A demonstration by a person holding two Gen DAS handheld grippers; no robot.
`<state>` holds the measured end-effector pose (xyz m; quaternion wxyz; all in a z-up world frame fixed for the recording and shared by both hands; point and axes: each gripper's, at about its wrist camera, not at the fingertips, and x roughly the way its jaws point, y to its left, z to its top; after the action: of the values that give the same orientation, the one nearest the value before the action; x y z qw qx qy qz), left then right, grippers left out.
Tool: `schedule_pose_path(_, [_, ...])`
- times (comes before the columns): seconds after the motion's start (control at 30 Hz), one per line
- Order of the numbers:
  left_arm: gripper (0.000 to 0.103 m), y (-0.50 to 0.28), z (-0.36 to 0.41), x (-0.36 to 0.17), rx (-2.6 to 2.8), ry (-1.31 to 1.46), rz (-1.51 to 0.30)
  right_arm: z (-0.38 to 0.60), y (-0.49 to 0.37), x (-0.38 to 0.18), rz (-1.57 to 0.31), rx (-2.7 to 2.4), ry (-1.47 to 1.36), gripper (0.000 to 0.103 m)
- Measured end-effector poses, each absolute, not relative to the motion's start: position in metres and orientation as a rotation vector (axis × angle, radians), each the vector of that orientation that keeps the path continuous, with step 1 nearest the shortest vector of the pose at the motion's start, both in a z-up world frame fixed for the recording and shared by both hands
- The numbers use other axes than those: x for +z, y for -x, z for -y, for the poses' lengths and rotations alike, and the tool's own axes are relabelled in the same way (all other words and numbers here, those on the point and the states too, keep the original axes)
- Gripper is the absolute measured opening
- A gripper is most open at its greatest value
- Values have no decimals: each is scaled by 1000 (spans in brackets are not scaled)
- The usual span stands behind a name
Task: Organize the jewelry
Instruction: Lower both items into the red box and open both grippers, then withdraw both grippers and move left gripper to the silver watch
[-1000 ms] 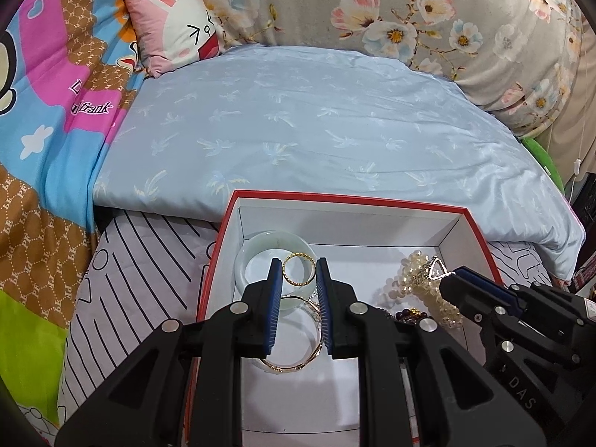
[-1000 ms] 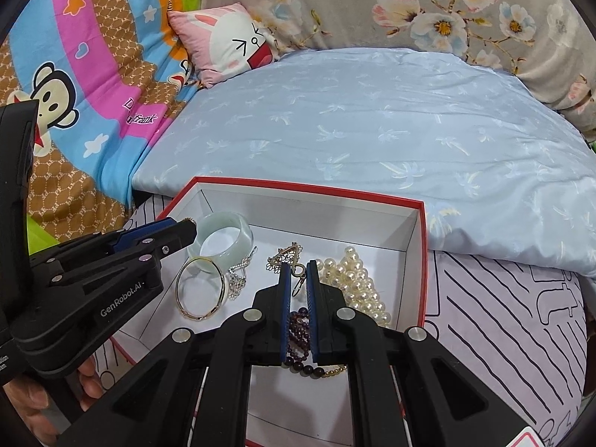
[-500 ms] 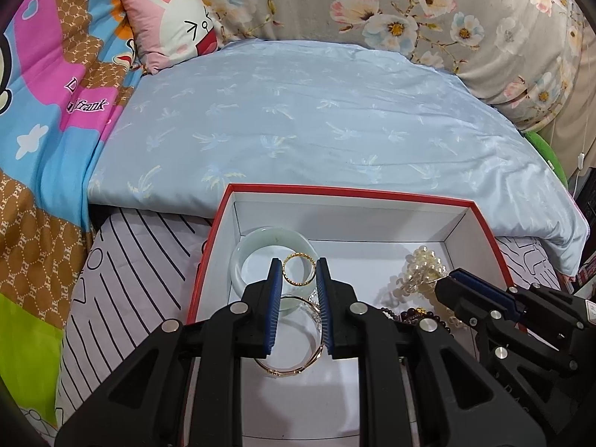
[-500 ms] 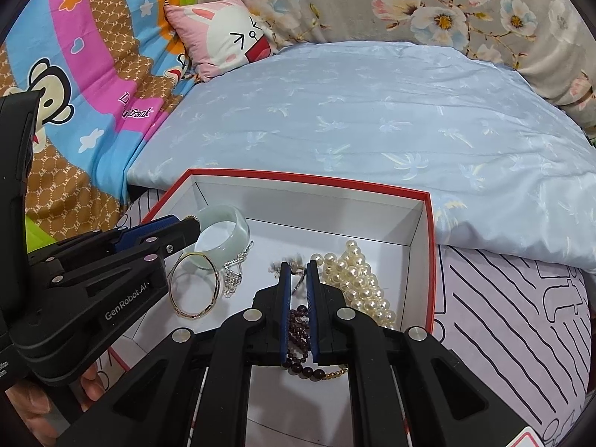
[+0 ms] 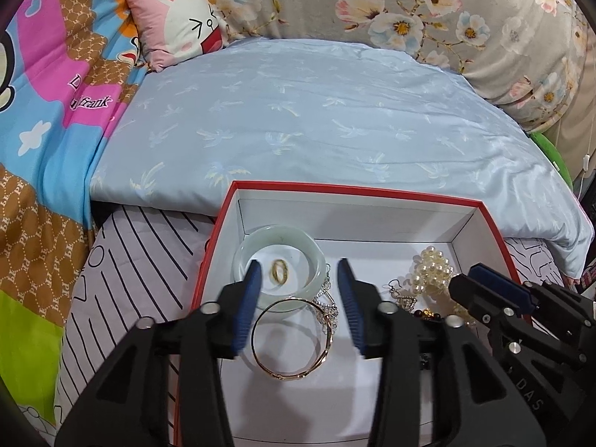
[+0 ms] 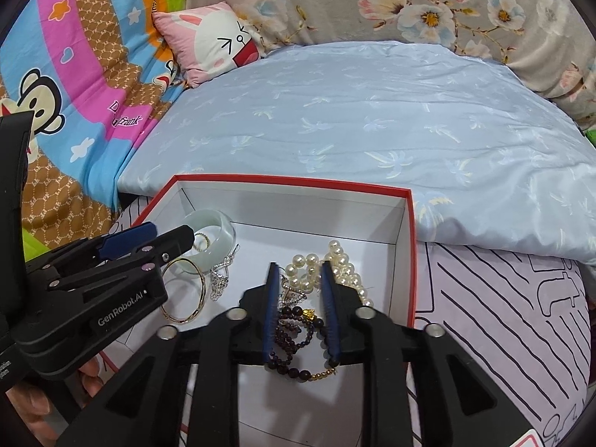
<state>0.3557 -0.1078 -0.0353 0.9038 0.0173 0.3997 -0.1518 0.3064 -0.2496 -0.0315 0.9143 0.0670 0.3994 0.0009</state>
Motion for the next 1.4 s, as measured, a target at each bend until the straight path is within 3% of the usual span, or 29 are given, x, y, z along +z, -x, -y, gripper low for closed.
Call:
schedule_pose_path(0.37, [58,-339,90,-14,-299,-14,-793,243,-280,-9,-777,0,-109,38])
schedule_pose_path(0.83, [62,-275,43,4,-277,11,-783,223,-201,5,-755,0,-81,39])
schedule_pose_path(0.93, [67,-258,37,-3,-267,26,-813,224,-184,0,-763,-12,-88,39])
schedule_pose_path(1.4, [67,-225,51,-68,-208,52,-971,232,-141,-20,-811,-32,-140,39])
